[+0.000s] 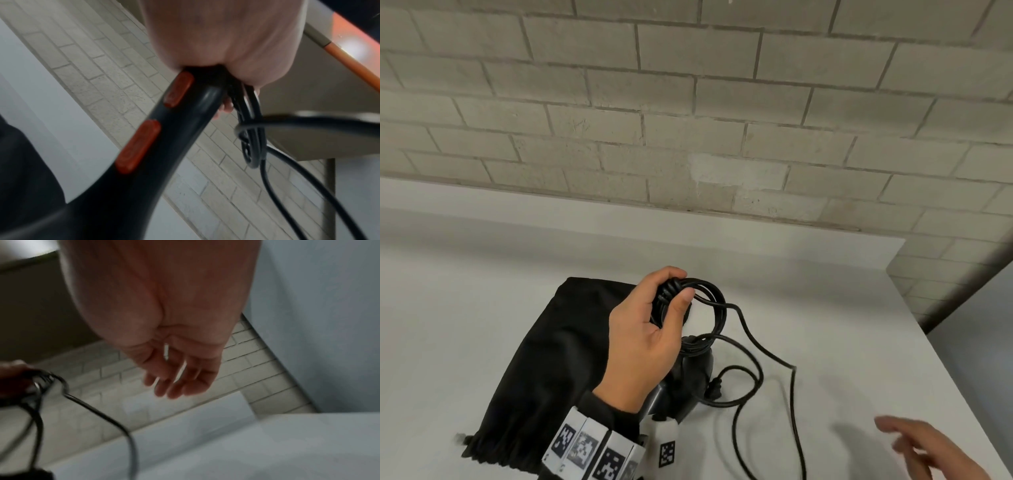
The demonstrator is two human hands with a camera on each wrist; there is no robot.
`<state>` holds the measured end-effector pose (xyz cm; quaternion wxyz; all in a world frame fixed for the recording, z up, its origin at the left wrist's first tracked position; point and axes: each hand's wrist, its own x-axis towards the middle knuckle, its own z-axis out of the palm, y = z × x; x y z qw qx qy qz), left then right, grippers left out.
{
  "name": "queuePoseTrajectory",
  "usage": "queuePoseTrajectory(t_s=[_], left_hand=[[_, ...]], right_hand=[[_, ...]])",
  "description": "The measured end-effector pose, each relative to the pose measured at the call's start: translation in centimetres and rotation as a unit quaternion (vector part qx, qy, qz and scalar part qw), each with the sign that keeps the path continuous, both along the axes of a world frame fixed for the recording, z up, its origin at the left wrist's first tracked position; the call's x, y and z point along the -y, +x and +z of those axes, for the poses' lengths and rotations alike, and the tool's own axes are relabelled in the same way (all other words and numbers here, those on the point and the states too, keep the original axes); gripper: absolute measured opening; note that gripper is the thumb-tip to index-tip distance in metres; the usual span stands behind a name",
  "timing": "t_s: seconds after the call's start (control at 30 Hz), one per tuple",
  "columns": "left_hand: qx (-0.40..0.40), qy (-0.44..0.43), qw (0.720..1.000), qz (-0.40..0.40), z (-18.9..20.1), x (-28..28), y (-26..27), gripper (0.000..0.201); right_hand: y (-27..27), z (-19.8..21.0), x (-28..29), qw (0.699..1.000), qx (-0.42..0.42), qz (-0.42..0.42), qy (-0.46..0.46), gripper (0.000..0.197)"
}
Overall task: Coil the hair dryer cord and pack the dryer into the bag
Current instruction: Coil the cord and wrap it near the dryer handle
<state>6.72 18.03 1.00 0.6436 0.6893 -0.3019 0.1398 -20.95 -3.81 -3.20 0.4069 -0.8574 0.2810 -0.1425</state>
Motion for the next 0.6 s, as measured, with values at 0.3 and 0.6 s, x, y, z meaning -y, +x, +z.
queuePoseTrajectory(t_s=[0.3,0.6], left_hand=[[0.027,0.029,0.999,-0.019,-0.2,0.4,-0.6,0.029],[0.009,0.008,1.000,0.015,-0.3,-0.6,0.2,0.022]], right_hand=[[14.0,4.1,-8.5,0.978,0.126,0.118,-0.116,0.028],[11.6,0.7,-6.6,0.980,0.051,0.176,-0.075,0.011]])
